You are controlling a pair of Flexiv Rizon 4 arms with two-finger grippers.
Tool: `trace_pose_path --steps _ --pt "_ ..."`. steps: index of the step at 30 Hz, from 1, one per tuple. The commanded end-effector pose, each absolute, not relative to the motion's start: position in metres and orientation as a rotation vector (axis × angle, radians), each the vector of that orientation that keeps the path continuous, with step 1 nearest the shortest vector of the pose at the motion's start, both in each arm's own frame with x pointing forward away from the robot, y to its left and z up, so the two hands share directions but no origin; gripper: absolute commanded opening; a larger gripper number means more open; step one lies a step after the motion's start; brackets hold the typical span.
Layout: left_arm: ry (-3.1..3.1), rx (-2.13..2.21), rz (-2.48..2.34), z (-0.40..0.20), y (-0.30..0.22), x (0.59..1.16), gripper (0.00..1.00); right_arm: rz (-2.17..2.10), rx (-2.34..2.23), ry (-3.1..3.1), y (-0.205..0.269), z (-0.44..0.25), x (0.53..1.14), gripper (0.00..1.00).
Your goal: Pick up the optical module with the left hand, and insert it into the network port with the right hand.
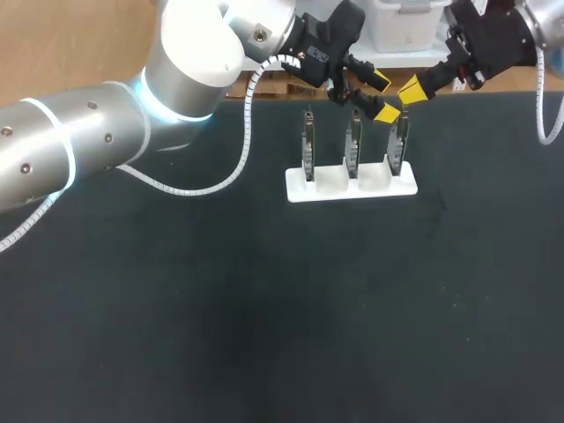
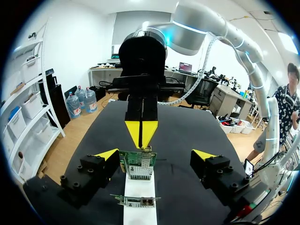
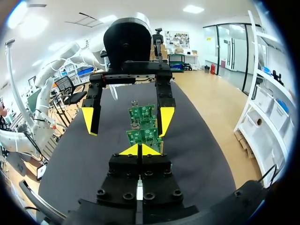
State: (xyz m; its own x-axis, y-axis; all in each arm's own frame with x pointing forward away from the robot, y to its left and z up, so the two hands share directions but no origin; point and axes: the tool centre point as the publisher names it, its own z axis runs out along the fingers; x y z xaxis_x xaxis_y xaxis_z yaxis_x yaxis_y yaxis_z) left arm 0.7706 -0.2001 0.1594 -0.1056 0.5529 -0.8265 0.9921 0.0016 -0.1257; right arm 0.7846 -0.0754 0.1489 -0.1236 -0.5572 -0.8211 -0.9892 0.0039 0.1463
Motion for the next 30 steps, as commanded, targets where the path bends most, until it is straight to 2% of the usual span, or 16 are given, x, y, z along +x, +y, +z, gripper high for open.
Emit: trace_pose_path --steps 1,30 --pt "1.715 1.604 -0.993 0.16 -0.201 0.773 1.0 1.009 -1.6 1.736 -0.074 0.144 0.784 0.0" --pt "1.715 1.604 -0.993 0.16 -0.201 0.773 1.0 1.025 -1.615 1.811 -0.077 0.12 0.781 0.0"
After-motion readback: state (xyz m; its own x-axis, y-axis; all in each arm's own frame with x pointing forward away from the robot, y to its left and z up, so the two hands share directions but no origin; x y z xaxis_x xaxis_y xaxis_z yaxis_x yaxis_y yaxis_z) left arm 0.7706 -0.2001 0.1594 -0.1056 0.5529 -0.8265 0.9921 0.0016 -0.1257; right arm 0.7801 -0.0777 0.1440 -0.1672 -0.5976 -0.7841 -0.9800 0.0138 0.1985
